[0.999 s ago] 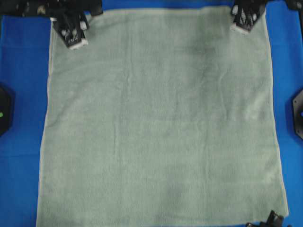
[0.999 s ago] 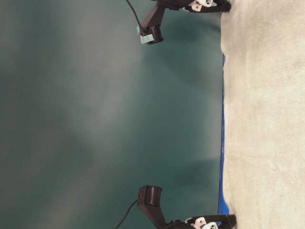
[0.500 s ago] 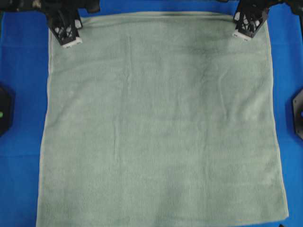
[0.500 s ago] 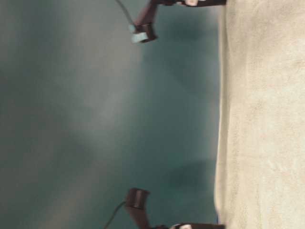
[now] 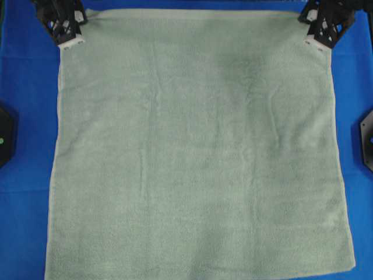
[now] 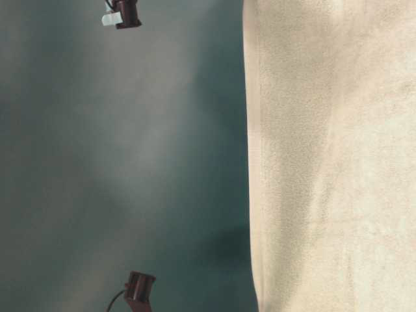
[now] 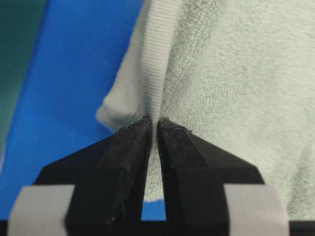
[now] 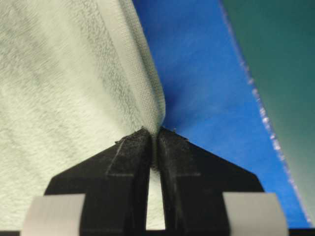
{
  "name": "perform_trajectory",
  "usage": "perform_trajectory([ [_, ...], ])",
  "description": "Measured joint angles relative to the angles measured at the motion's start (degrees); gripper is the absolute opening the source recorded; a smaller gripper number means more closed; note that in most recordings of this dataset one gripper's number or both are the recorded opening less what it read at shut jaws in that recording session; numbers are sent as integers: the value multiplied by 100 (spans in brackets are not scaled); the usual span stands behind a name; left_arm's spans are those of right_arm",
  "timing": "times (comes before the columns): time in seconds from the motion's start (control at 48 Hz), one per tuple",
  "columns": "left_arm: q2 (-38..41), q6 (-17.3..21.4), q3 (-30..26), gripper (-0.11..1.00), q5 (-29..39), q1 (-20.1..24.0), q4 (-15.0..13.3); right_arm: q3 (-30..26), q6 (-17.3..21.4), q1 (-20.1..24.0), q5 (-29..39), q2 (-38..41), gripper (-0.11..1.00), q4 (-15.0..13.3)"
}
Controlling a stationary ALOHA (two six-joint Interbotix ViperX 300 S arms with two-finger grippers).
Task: Fold a bath towel.
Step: 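Close both grippers on the far towel corners, then pull both held corners toward the near edge, folding the towel in half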
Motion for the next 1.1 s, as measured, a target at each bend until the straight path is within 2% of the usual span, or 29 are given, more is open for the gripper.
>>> perform_trajectory([
  [0.083, -97, -105, 149, 5, -9, -158, -9, 70, 202, 123, 26, -70, 5, 0],
  [0.208, -308, -580, 483, 5, -9, -624, -9, 316, 642, 598, 255, -255, 6, 9],
  [0.333, -598, -712, 1028, 5, -158, -1582, -105, 729, 1354, 1362, 396, -536, 5, 9],
  [0.437, -712, -1485, 1441, 5, -457, -2355, -132, 1081, 2030, 2153, 387, -773, 6, 9],
  [0.541, -809, -1784, 1775, 5, -791, -3015, -123, 1327, 2663, 2725, 343, -914, 5, 9],
  [0.645, -896, -2136, 1951, 5, -1002, -3120, -114, 1424, 3059, 3085, 325, -958, 6, -35],
  [0.77, -949, -2373, 1978, 5, -1055, -3173, -105, 1450, 3226, 3217, 316, -958, 6, -44],
  [0.979, -949, -2408, 1934, 5, -1028, -3516, -97, 1459, 3507, 3744, 360, -958, 6, 141],
  [1.103, -932, -2549, 1881, 5, -1055, -3727, -123, 1468, 3876, 4368, 325, -967, 6, 290],
])
